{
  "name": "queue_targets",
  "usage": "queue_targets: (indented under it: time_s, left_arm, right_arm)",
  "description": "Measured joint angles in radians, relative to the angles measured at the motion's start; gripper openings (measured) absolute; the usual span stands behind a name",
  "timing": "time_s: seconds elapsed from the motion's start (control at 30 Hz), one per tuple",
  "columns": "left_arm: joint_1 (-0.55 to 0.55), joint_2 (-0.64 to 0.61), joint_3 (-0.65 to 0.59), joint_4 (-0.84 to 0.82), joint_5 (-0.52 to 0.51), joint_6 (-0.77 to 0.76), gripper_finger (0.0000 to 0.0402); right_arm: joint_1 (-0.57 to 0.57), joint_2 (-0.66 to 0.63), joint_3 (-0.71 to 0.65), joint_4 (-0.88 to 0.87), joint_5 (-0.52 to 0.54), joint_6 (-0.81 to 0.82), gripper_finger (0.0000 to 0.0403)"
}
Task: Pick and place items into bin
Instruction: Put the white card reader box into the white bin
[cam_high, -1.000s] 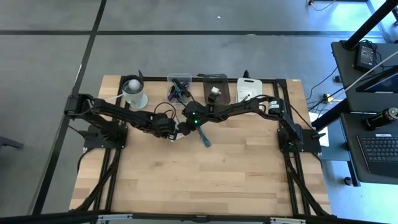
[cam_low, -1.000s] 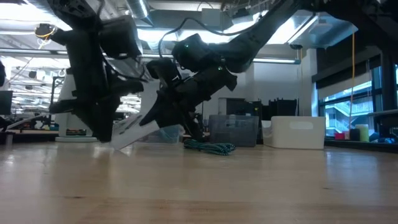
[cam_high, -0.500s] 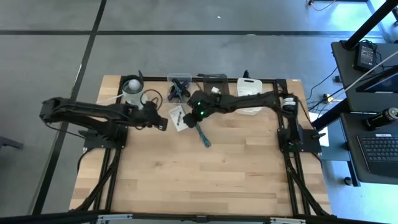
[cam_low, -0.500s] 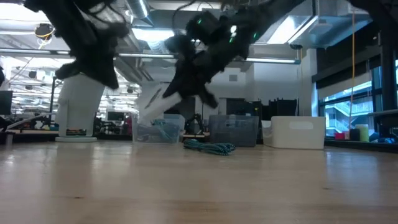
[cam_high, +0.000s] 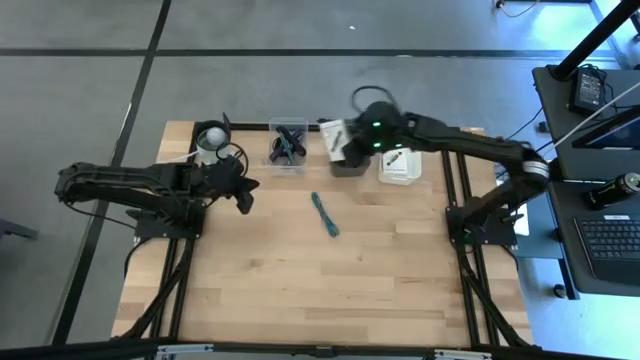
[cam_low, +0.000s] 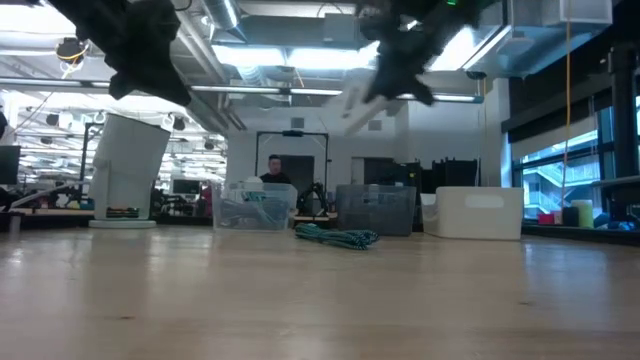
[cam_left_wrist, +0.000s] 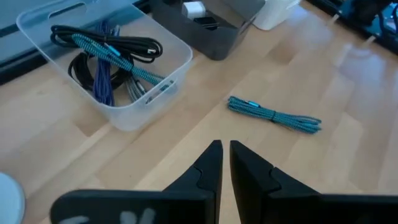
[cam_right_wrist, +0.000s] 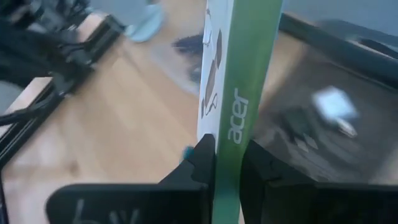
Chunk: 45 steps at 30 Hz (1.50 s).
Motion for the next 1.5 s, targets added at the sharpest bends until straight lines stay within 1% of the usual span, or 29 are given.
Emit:
queue_targets:
  time_s: [0.17, 0.27, 0.33, 0.4, 0.47, 0.57, 0.7, 0.77, 0.93, 1.2, 1.5]
  left_arm:
    - [0.000, -0.001, 0.000, -0.001, 0.000, 0.021, 0.0026]
    - [0.000, -0.001, 0.000, -0.001, 0.000, 0.056, 0.0026]
    - [0.000, -0.001, 0.000, -0.001, 0.000, 0.065, 0.0026]
    - [0.000, -0.001, 0.000, -0.001, 0.000, 0.064, 0.0026]
    - [0.000, -0.001, 0.000, -0.001, 0.000, 0.064, 0.0026]
    - [0.000, -0.001, 0.000, -0.001, 0.000, 0.064, 0.0026]
    - [0.000, -0.001, 0.000, -0.001, 0.000, 0.064, 0.0026]
    - [0.000, -0.001, 0.000, -0.001, 0.000, 0.064, 0.0026]
    - [0.000, -0.001, 0.000, -0.001, 0.000, 0.063, 0.0026]
    - [0.000, -0.001, 0.000, -0.001, 0.000, 0.062, 0.0026]
    - [0.000, 0.000, 0.000, -0.001, 0.000, 0.062, 0.0026]
  right_arm:
    - [-0.115, -0.231, -0.222, 0.006, 0.001, 0.066, 0.0037]
    - [-0.194, -0.359, -0.329, 0.000, 0.033, 0.106, 0.0037]
    - [-0.256, -0.421, -0.380, -0.012, 0.033, 0.131, 0.0037]
    - [-0.326, -0.452, -0.414, -0.042, 0.012, 0.153, 0.0037]
    - [-0.394, -0.451, -0.429, -0.088, -0.022, 0.153, 0.0037]
    - [-0.477, -0.413, -0.452, -0.134, -0.055, 0.128, 0.0037]
    - [-0.542, -0.350, -0.483, -0.140, -0.143, 0.097, 0.0037]
    - [-0.553, -0.320, -0.497, -0.140, -0.182, 0.088, 0.0037]
    - [-0.555, -0.268, -0.516, -0.135, -0.216, 0.076, 0.0038]
    - [-0.555, -0.243, -0.528, -0.105, -0.222, 0.073, 0.0088]
    - [-0.555, -0.244, -0.528, -0.107, -0.216, 0.073, 0.0123]
